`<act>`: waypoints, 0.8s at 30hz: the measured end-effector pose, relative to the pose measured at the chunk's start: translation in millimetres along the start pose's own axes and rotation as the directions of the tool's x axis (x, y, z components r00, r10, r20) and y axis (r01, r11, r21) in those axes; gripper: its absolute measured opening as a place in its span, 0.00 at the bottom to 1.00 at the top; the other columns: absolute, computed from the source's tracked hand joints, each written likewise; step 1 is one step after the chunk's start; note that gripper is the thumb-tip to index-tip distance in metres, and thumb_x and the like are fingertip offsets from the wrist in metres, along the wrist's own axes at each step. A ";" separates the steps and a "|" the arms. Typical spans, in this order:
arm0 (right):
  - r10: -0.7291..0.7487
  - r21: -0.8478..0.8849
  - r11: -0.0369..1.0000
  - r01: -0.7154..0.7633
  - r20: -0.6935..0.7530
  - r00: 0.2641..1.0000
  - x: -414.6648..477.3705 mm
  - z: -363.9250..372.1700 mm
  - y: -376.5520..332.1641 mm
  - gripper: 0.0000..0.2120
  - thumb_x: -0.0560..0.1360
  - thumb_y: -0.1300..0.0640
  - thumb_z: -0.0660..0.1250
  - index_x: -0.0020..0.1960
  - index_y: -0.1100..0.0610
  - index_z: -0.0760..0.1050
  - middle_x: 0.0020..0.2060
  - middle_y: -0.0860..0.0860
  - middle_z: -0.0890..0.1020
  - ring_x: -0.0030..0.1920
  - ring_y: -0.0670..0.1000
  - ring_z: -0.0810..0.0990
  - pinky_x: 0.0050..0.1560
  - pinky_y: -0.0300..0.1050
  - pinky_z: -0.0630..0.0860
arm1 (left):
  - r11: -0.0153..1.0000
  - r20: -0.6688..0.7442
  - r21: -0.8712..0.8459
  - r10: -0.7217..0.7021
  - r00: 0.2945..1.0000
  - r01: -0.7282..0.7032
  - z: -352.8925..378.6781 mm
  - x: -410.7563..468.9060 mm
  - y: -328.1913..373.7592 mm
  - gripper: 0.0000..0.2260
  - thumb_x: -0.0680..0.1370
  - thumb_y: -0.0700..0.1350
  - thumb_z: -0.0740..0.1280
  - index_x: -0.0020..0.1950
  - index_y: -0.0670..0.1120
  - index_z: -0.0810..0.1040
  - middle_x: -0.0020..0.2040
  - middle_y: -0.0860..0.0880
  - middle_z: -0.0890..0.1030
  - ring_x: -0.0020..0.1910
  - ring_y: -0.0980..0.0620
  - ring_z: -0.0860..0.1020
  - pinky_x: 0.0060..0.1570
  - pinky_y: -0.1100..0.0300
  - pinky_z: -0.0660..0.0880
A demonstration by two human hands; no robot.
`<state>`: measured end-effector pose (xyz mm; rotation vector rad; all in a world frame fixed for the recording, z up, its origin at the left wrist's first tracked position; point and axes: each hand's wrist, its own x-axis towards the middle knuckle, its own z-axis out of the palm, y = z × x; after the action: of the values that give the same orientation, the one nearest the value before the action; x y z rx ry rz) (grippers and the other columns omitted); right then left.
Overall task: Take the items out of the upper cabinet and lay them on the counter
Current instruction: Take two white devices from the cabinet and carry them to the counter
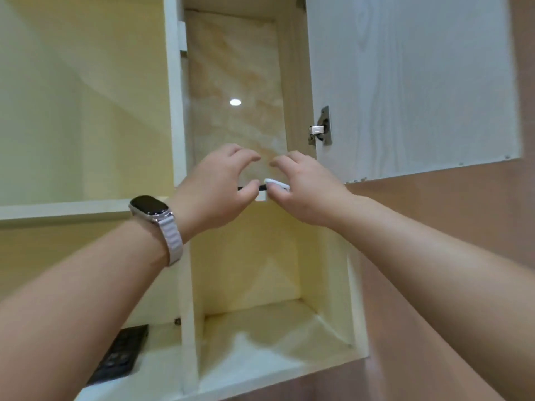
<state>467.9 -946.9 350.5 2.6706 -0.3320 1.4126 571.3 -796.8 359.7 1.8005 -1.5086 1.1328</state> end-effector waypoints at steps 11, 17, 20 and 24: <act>0.108 0.070 0.986 -0.149 0.405 0.908 66.3 2.6 6.2 0.15 0.78 0.48 0.60 0.59 0.56 0.73 0.49 0.52 0.79 0.50 0.56 0.78 0.46 0.47 0.75 | 0.783 0.522 0.622 -0.409 0.749 -0.005 6.5 88.8 -3.2 0.24 0.78 0.51 0.64 0.73 0.48 0.65 0.41 0.54 0.74 0.34 0.55 0.71 0.30 0.63 0.66; 0.105 -0.036 0.994 -0.102 0.523 0.846 70.0 1.2 3.4 0.12 0.79 0.51 0.59 0.56 0.57 0.75 0.47 0.52 0.79 0.46 0.56 0.77 0.36 0.43 0.69 | 0.803 0.647 0.596 -0.489 0.585 0.012 6.3 92.5 -19.7 0.26 0.79 0.59 0.61 0.74 0.53 0.64 0.63 0.47 0.77 0.55 0.48 0.78 0.50 0.56 0.78; 0.105 -0.017 0.994 -0.110 0.484 0.869 71.0 1.7 3.6 0.16 0.77 0.52 0.62 0.62 0.57 0.76 0.54 0.54 0.81 0.50 0.56 0.80 0.43 0.44 0.74 | 0.795 0.639 0.606 -0.473 0.607 -0.018 8.4 89.2 -18.7 0.20 0.80 0.57 0.59 0.70 0.51 0.71 0.61 0.49 0.78 0.55 0.49 0.77 0.48 0.59 0.75; 0.055 0.051 0.995 -0.081 0.390 0.919 68.0 3.5 7.2 0.13 0.76 0.56 0.63 0.59 0.58 0.78 0.50 0.56 0.83 0.42 0.55 0.77 0.38 0.43 0.71 | 0.806 0.592 0.592 -0.438 0.677 0.004 6.6 86.0 -22.8 0.15 0.79 0.54 0.64 0.62 0.50 0.77 0.55 0.50 0.81 0.47 0.50 0.77 0.37 0.62 0.71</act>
<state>506.1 -964.3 404.6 3.0133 -0.4187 0.9089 597.3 -841.7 432.3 3.0154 -1.3028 0.8032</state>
